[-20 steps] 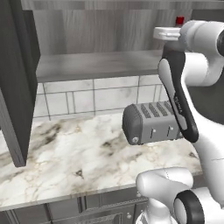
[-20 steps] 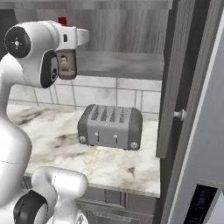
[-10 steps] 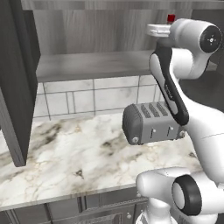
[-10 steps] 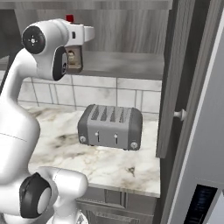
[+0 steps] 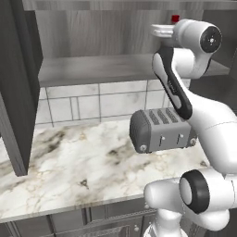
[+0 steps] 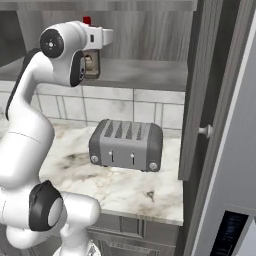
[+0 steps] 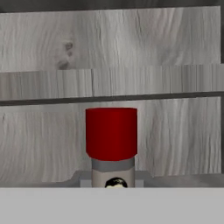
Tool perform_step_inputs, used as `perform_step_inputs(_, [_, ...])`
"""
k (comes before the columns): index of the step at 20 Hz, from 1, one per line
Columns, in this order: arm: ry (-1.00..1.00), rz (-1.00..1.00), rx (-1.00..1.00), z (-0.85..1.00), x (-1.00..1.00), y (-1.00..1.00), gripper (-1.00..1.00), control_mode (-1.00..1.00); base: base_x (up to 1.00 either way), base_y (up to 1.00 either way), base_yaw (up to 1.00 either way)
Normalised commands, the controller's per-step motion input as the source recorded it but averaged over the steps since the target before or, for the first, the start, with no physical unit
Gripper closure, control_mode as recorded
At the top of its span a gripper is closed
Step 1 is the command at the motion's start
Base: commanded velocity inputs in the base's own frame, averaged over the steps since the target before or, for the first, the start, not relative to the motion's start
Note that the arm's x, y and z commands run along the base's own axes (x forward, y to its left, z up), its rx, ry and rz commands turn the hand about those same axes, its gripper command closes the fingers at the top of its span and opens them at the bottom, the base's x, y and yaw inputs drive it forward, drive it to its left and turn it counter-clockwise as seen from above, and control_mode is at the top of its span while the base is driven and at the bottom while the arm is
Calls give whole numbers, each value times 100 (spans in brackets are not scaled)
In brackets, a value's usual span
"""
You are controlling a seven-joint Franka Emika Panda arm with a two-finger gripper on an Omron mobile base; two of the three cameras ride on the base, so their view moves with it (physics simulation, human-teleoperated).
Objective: Sort all alcoholic drinks to one cabinet, and non-alcoholic drinks to the other.
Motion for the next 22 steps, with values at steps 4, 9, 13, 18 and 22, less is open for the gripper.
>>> perform_step_inputs(4, [0,0,0,-1,39,-5,100,-100,0,0,0])
perform_step_inputs(9, [0,0,0,-12,32,-5,100,-100,0,0,0])
perform_step_inputs(13, [1,0,0,-19,30,-4,100,-100,0,0,0])
perform_step_inputs(18, [0,0,0,-16,29,-1,100,-100,0,0,0])
perform_step_inputs(22, [0,0,0,-12,32,0,100,-100,0,0,0])
